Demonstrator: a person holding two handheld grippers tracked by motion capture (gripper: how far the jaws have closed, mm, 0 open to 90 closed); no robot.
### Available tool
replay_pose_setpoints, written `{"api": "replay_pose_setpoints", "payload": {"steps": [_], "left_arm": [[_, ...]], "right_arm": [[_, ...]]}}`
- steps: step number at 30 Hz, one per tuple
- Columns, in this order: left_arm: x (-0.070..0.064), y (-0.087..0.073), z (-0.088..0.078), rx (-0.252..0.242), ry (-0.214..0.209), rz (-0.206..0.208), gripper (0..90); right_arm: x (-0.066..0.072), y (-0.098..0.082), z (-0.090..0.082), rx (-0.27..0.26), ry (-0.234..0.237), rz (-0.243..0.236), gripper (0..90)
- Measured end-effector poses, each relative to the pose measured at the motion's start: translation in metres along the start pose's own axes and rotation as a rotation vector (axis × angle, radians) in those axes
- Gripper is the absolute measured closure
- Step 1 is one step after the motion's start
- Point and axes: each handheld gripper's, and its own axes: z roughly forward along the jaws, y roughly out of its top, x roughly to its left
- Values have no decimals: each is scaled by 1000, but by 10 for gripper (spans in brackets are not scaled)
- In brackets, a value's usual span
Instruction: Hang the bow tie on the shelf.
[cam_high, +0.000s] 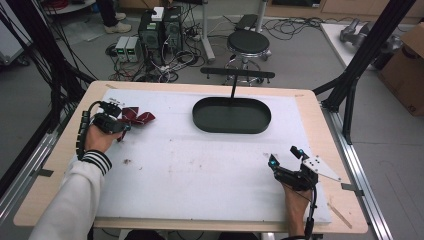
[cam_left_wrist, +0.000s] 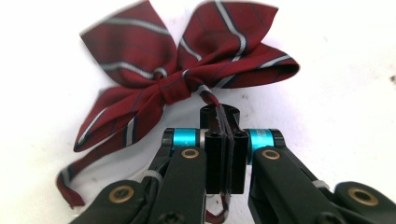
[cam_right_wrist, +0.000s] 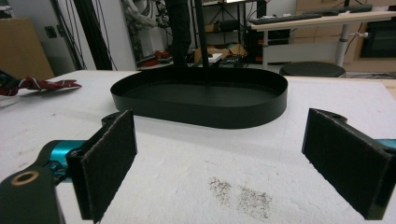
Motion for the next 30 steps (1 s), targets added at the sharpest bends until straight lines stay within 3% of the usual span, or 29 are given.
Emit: {"api": "replay_pose_setpoints", "payload": {"steps": [7,20,30], "left_arm": [[-3,3,-13,-85,0,14,886],[-18,18,-39,-269,-44,22,887],[-38,41,-53,-345,-69,53,887]], "right_arm": [[0,0,0,-1,1,-2,92],[1,0,0,-1,1,-5,92],[1,0,0,2,1,-7,92]]}}
